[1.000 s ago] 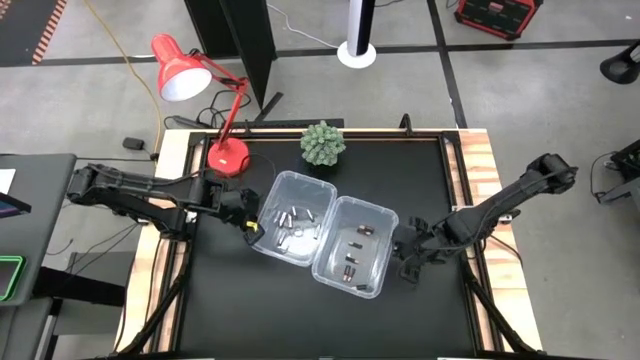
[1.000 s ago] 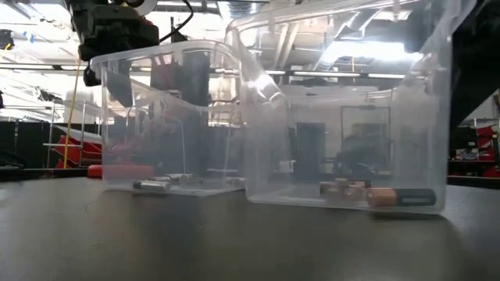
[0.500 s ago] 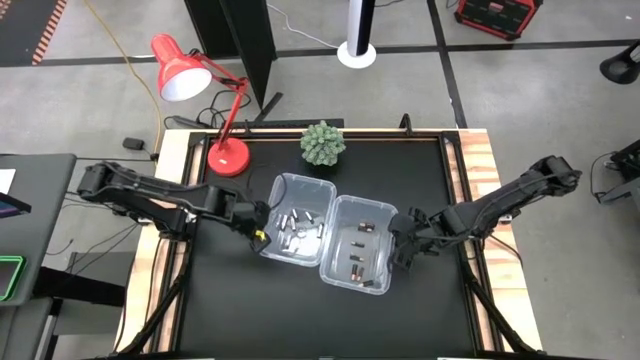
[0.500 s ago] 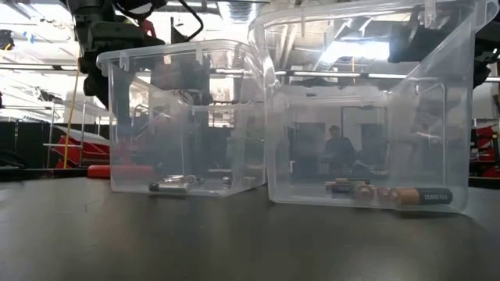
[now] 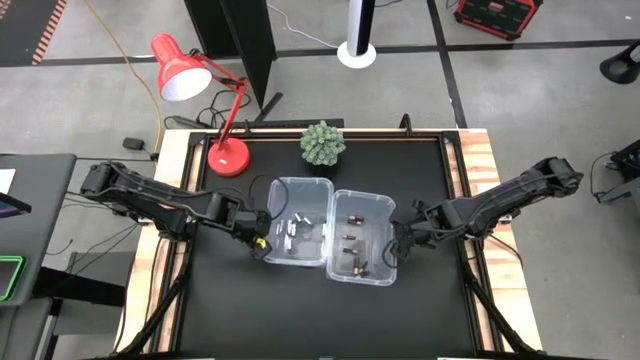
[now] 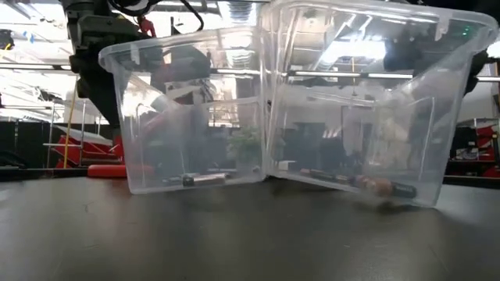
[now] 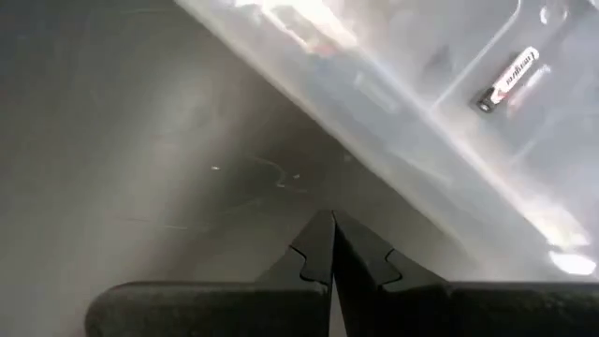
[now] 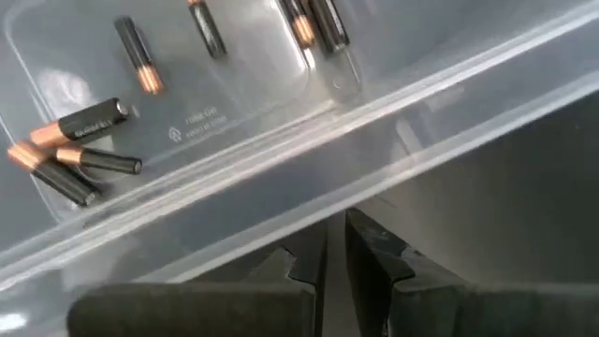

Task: Sort batteries
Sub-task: Move the transparent bins to the center

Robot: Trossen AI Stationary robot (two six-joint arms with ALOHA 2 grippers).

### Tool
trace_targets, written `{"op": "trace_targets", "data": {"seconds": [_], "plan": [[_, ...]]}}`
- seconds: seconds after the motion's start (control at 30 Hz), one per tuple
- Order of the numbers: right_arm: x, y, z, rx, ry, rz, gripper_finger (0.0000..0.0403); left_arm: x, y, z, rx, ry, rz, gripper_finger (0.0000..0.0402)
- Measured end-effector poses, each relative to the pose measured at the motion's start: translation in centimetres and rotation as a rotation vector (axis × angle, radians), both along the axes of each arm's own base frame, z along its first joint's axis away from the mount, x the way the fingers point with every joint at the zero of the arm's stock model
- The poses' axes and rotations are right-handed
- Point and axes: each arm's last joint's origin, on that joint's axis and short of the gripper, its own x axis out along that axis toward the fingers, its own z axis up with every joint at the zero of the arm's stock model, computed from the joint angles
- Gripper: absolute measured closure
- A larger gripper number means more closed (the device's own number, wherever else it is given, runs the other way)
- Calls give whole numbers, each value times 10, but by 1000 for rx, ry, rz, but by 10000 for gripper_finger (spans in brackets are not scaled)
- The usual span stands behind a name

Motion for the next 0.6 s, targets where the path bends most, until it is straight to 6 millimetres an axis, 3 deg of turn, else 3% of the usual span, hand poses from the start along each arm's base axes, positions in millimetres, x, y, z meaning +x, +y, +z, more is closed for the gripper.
{"op": "trace_targets", "data": {"seconds": [0.6], "plan": [[-36,20,28,110,-104,64,345,-6,-2,2,-10,27,-7,401]]}}
